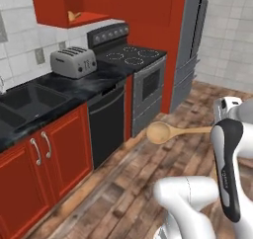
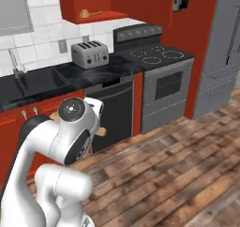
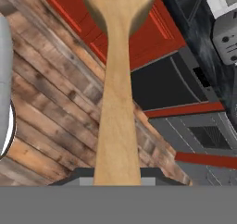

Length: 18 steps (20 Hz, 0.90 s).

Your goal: Organize the utensils by type. Pick up the wooden spoons from the counter and place them in the open cabinet. Then pick up the metallic utensils from the counter and place them in the open drawer.

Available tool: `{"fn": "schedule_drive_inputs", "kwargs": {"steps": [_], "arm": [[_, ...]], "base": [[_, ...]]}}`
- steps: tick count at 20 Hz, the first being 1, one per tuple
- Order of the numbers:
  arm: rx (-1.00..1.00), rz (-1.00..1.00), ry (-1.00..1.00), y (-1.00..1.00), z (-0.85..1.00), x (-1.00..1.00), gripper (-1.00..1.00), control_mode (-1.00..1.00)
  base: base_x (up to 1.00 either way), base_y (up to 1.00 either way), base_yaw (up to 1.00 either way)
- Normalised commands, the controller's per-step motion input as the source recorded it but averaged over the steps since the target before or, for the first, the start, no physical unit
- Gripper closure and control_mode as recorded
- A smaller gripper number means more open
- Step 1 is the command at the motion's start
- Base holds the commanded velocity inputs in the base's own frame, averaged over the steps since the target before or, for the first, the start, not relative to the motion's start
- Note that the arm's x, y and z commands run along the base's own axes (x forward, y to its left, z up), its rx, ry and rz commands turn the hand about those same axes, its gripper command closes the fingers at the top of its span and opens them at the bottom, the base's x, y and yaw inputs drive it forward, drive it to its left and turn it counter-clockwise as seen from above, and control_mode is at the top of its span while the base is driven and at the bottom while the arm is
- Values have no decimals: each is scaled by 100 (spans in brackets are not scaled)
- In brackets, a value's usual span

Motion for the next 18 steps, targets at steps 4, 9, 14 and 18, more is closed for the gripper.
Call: {"fn": "schedule_drive_inputs", "kwargs": {"steps": [4,9,14,18], "arm": [[0,0,0,0,0,0,100,100],[0,0,0,0,0,0,100,100],[0,0,0,0,0,0,100,100],[0,0,0,0,0,0,100,100]], "base": [[98,-3,-11],[100,13,3],[100,5,16],[100,-1,19]]}}
